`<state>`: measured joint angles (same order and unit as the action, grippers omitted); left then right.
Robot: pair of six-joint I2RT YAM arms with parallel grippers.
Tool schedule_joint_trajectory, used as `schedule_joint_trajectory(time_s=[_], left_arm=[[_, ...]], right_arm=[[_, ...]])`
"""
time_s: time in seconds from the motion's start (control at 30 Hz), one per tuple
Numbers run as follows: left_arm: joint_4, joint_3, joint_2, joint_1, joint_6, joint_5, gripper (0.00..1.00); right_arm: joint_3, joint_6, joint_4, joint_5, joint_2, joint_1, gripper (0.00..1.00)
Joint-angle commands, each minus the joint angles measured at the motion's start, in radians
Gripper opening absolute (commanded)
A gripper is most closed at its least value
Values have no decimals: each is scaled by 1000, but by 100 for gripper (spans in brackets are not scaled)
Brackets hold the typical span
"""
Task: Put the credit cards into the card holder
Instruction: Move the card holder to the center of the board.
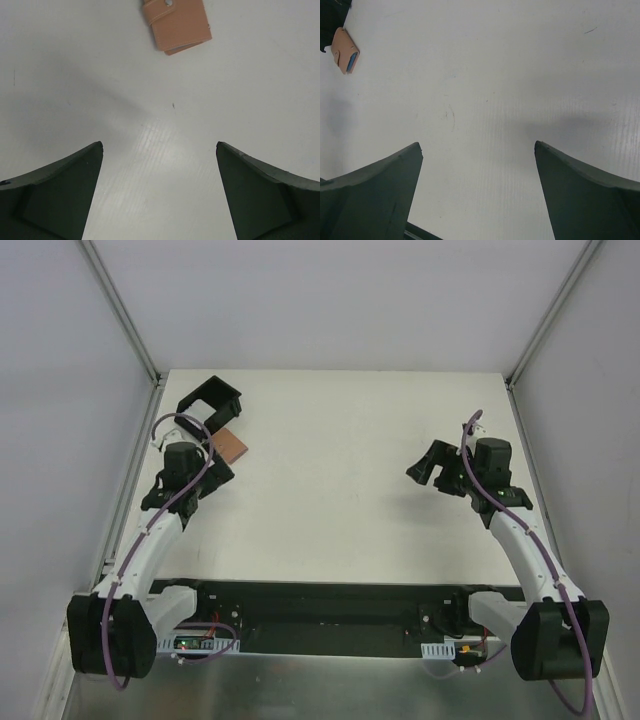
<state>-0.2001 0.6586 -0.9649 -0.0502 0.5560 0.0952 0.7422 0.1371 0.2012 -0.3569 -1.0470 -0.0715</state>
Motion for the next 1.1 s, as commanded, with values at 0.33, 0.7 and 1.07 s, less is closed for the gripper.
schedule_joint_trajectory(time_s=[0.33,0.7,1.07], left_arm=[[36,219,-403,-108,-64,245,91],[154,332,-629,-114,-162,225,91],[433,334,-695,-112,-317,-67,76]], right_arm=[[62,-88,122,26,15,4,99],[59,-103,138,44,-5,4,99],[66,-128,150,55,-38,4,96]])
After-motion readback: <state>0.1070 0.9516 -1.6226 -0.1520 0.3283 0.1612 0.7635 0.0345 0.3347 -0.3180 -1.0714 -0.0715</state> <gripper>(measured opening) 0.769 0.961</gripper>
